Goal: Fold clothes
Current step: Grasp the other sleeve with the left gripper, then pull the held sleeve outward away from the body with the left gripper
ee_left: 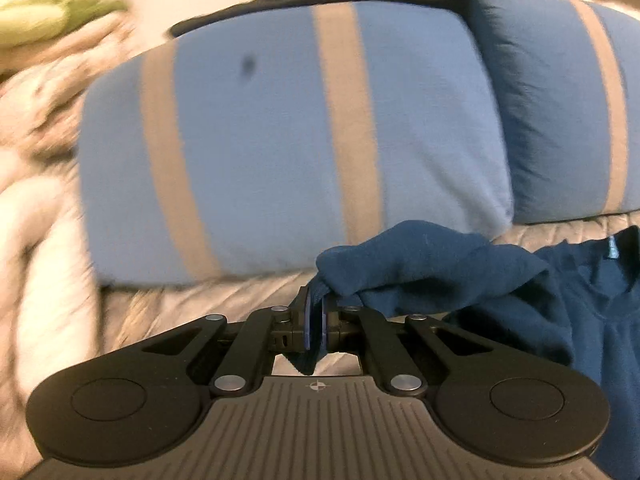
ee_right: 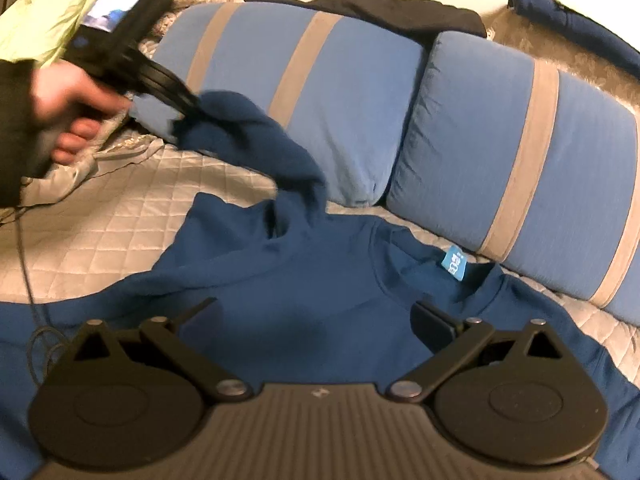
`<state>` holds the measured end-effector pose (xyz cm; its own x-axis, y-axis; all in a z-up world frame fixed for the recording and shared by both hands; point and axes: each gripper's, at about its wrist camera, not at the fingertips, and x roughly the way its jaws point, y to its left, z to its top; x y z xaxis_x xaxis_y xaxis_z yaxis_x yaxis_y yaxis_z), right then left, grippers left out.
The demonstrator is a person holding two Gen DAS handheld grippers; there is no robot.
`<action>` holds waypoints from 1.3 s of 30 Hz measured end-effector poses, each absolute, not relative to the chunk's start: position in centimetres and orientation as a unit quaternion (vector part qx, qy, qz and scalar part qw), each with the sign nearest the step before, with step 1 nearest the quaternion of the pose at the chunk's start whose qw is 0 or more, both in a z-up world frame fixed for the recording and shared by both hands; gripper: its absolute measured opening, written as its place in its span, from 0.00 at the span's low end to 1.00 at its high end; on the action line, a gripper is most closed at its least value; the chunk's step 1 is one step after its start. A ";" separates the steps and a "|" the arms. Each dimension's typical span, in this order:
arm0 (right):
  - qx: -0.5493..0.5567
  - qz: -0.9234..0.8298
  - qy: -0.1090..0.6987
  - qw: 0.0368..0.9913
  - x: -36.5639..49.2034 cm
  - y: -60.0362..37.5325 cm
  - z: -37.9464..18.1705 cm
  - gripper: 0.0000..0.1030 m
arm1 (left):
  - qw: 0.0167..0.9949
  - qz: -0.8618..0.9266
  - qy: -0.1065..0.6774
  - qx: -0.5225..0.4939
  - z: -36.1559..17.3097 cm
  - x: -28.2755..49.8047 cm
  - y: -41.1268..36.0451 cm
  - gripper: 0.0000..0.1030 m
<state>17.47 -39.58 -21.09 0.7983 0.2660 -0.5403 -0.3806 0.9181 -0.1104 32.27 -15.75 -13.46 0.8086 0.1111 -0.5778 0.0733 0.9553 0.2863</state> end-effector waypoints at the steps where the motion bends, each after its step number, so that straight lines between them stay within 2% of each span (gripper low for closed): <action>1: -0.105 0.170 0.271 0.942 17.5 -39.6 -21.2 1.00 | 0.937 0.013 0.317 0.145 -13.3 31.8 -15.4 0.05; 6: -0.090 0.159 0.290 0.939 17.9 -40.2 -21.6 1.00 | 0.928 0.016 0.363 0.088 -12.7 29.4 -12.8 0.05; 13: -0.078 0.149 0.303 0.938 18.1 -41.1 -21.8 1.00 | 0.911 -0.061 0.397 -0.097 -11.9 25.9 -5.9 0.05; 19: -0.067 0.149 0.305 0.938 18.0 -41.5 -21.7 1.00 | 0.889 -0.045 0.423 -0.168 -13.3 22.7 -0.6 0.05; 28: -0.059 0.148 0.314 0.936 18.3 -41.6 -21.9 1.00 | 0.869 0.032 0.441 -0.221 -14.3 19.4 6.9 0.05; 36: -0.056 0.143 0.317 0.936 18.3 -41.8 -22.1 1.00 | 0.876 0.123 0.435 -0.166 -15.9 19.9 8.5 0.07; 37: -0.057 0.143 0.317 0.936 18.3 -41.7 -22.1 1.00 | 0.876 0.133 0.434 -0.165 -16.4 19.9 8.7 0.08; 39: -0.058 0.141 0.318 0.936 18.3 -41.7 -22.1 1.00 | 0.878 0.152 0.424 -0.165 -17.0 20.0 9.0 0.20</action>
<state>18.31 -41.71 -22.15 0.7582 0.2265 -0.6114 -0.3000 0.9538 -0.0187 19.96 9.02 -17.02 0.5947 0.1274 -0.7938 -0.4073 0.8990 -0.1608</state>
